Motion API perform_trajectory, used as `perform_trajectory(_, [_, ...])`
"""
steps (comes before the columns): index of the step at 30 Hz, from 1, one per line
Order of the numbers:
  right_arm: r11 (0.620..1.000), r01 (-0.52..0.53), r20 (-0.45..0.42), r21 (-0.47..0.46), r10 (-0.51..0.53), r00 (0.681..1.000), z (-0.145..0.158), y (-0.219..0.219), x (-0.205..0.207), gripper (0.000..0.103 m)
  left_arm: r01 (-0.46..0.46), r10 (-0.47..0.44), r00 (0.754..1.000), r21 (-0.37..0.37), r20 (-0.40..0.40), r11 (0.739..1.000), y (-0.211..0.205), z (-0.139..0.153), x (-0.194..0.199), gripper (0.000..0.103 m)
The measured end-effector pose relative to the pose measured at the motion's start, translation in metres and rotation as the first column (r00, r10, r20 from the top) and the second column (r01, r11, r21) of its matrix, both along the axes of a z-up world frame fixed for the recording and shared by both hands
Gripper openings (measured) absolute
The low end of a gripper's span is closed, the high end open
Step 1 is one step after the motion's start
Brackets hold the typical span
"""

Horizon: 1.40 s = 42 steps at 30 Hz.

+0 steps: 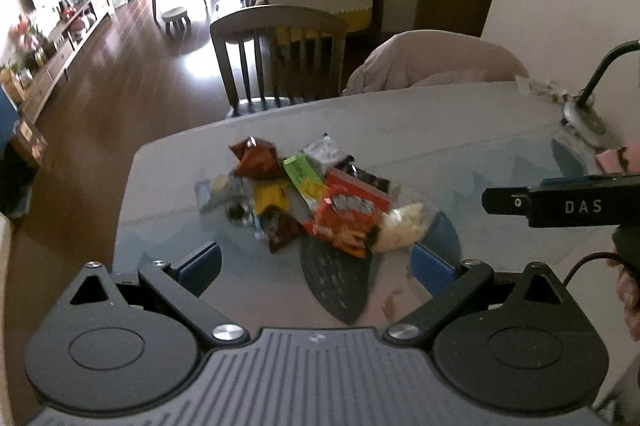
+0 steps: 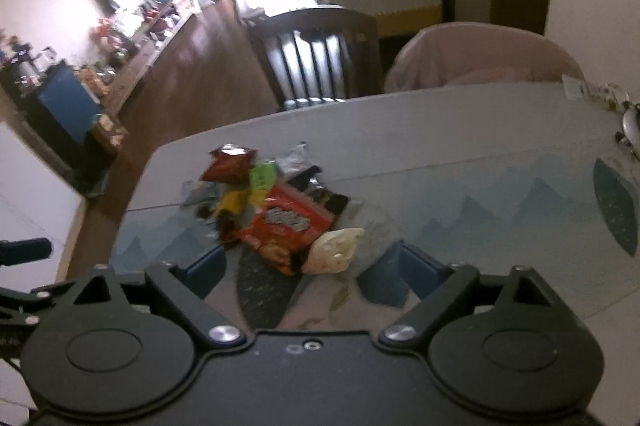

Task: Organize snacks

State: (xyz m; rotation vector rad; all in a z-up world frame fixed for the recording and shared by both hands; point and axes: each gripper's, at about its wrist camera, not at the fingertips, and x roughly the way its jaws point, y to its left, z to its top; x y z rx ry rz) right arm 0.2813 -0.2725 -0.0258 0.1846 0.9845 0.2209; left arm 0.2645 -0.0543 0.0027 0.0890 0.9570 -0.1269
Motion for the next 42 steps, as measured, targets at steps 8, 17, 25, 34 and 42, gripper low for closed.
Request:
perform_trajectory(8, [1.000, 0.001, -0.123, 0.026, 0.002, 0.992, -0.035, -0.007, 0.059, 0.088, 0.108, -0.108, 0.992, 0.006, -0.069, 0.994, -0.020, -0.025, 0.069, 0.101])
perform_trajectory(17, [0.997, 0.021, -0.275, 0.078, 0.002, 0.961, -0.102, -0.006, 0.101, 0.085, 0.238, -0.220, 0.954, 0.066, -0.202, 0.969, -0.051, -0.094, 0.119, 0.101])
perform_trajectory(25, [0.989, 0.055, -0.379, 0.141, 0.003, 0.925, -0.152, -0.001, 0.122, 0.080, 0.282, -0.236, 0.916, 0.102, -0.324, 0.954, -0.061, -0.148, 0.151, 0.101])
perform_trajectory(34, [0.984, 0.070, -0.449, 0.165, 0.011, 0.894, -0.185, 0.001, 0.133, 0.073, 0.337, -0.238, 0.868, 0.165, -0.436, 0.927, -0.068, -0.194, 0.179, 0.101])
perform_trajectory(42, [0.979, 0.079, -0.482, 0.186, 0.021, 0.876, -0.201, -0.005, 0.133, 0.065, 0.402, -0.280, 0.827, 0.165, -0.487, 0.901, -0.078, -0.215, 0.184, 0.101])
